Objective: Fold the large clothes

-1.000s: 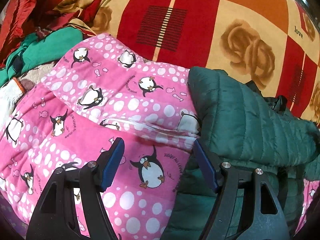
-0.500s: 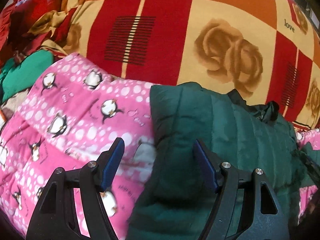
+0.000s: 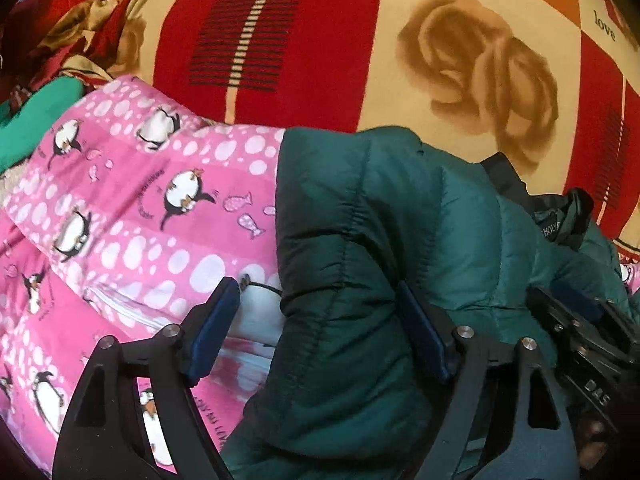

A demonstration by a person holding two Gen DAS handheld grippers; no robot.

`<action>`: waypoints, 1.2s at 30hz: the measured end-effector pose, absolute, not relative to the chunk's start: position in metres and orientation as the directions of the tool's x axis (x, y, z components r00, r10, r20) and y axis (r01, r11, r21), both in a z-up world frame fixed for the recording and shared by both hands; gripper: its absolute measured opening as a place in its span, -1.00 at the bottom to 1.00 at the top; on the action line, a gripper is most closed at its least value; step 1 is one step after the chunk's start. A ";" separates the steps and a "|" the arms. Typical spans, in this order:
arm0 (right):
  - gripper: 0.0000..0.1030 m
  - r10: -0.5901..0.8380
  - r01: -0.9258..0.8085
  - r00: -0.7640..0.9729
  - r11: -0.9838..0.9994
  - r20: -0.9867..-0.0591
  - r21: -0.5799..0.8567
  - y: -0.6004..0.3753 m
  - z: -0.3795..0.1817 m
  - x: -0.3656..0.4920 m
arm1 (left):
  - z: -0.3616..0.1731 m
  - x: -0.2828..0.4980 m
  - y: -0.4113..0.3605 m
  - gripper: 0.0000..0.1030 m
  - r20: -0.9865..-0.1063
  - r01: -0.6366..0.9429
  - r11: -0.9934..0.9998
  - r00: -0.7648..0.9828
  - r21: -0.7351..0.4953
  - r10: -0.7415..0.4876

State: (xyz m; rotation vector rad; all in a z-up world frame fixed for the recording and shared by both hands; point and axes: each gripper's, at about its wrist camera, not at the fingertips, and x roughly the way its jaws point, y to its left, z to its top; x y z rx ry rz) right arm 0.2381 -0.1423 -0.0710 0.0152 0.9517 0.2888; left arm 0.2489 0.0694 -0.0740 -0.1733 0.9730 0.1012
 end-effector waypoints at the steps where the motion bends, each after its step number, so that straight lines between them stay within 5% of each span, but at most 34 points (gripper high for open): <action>1: -0.01 0.257 -0.231 0.539 0.961 -0.802 0.153 -0.144 -0.076 0.242 | -0.075 0.249 0.069 0.57 -0.827 -0.163 0.982 0.561 -0.098 0.010; 8: 0.05 0.256 -0.228 0.514 0.961 -0.818 0.158 -0.149 -0.060 0.242 | -0.075 0.249 0.064 0.58 -0.819 -0.157 0.985 0.573 -0.075 0.029; 12: 0.49 0.247 -0.191 0.553 0.967 -0.796 0.167 -0.177 -0.034 0.216 | -0.076 0.248 0.063 0.58 -0.819 -0.159 0.984 0.574 -0.082 0.025; 17: 0.49 0.150 -0.115 0.569 0.988 -0.809 0.102 -0.223 -0.039 0.199 | -0.077 0.247 0.064 0.60 -0.815 -0.163 0.984 0.579 -0.078 0.031; 24: 0.55 0.196 -0.023 0.530 0.976 -0.825 0.218 -0.268 -0.079 0.199 | -0.078 0.247 0.062 0.73 -0.815 -0.175 0.982 0.578 -0.072 0.043; 36: 0.59 0.122 0.010 0.566 0.988 -0.815 0.154 -0.273 -0.043 0.171 | -0.078 0.244 0.065 0.80 -0.810 -0.191 0.978 0.585 -0.085 0.044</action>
